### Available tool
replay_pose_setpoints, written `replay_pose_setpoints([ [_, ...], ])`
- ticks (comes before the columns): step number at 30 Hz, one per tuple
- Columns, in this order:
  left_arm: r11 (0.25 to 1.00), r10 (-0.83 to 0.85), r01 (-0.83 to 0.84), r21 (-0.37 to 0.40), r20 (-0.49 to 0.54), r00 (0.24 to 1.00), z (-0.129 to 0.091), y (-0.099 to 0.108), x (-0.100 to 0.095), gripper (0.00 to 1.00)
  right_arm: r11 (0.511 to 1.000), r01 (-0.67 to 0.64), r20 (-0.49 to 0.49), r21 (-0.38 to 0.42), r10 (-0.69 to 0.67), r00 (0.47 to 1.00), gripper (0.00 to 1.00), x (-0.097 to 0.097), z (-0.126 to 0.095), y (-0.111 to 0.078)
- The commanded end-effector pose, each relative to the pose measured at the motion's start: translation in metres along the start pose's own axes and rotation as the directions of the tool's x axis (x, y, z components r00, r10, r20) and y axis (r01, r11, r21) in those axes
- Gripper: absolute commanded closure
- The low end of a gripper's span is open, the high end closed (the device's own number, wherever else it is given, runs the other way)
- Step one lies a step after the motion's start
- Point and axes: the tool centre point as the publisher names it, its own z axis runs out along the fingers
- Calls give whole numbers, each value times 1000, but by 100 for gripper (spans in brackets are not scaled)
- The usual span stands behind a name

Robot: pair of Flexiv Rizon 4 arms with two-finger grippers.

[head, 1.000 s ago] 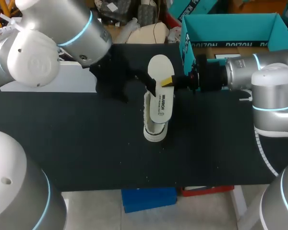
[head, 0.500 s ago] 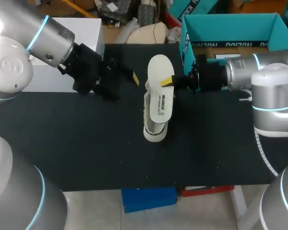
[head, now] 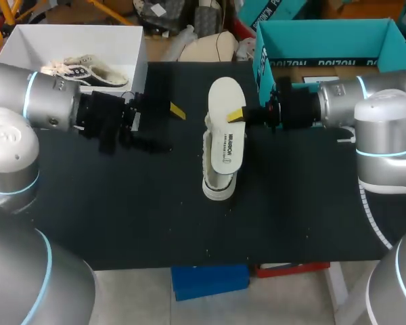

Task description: Take the shoe out of the shoebox, open the shoe tongue, remove and reinsert the insole, then place the shoe into the shoebox

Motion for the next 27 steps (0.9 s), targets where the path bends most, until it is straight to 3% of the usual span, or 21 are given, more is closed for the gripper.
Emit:
replay_pose_setpoints([
  [1, 986, 115, -93, -140, 160, 980, 2, -20, 6, 0, 1000, -1, 2, -2, 1, 1000, 100, 0, 1, 0],
  [8, 957, 163, -109, -269, 187, 969, -3, -20, 11, 0, 1000, -1, 2, -2, 1, 1000, 100, 0, 1, 0],
  [11, 964, 116, -48, -263, 252, 961, -6, -18, 15, 0, 1000, -1, 2, -2, 1, 1000, 100, 0, 1, 0],
  [21, 960, 130, -69, -270, 216, 968, 20, -7, 31, 0, 1000, -1, 2, -2, 1, 1000, 100, 0, 1, 0],
  [22, 961, 130, -69, -269, 216, 968, 23, -4, 30, 7, 1000, -1, 2, -2, 1, 1000, 100, 0, 1, 0],
  [23, 961, 140, -80, -265, 214, 967, 26, -2, 30, 25, 1000, -1, 2, -2, 1, 1000, 100, 0, 1, 0],
  [24, 961, 141, -81, -265, 214, 967, 28, 0, 29, 26, 1000, -1, 2, -2, 1, 1000, 100, 0, 1, 0],
  [25, 961, 141, -82, -264, 215, 966, 31, 3, 29, 34, 1000, -1, 2, -2, 1, 1000, 100, 0, 1, 0],
  [26, 961, 142, -83, -263, 217, 966, 35, 6, 29, 52, 1000, -1, 2, -2, 1, 1000, 100, 0, 1, 0],
  [27, 961, 144, -84, -262, 217, 965, 39, 9, 29, 59, 1000, -1, 2, -2, 1, 1000, 100, 0, 1, 0],
])
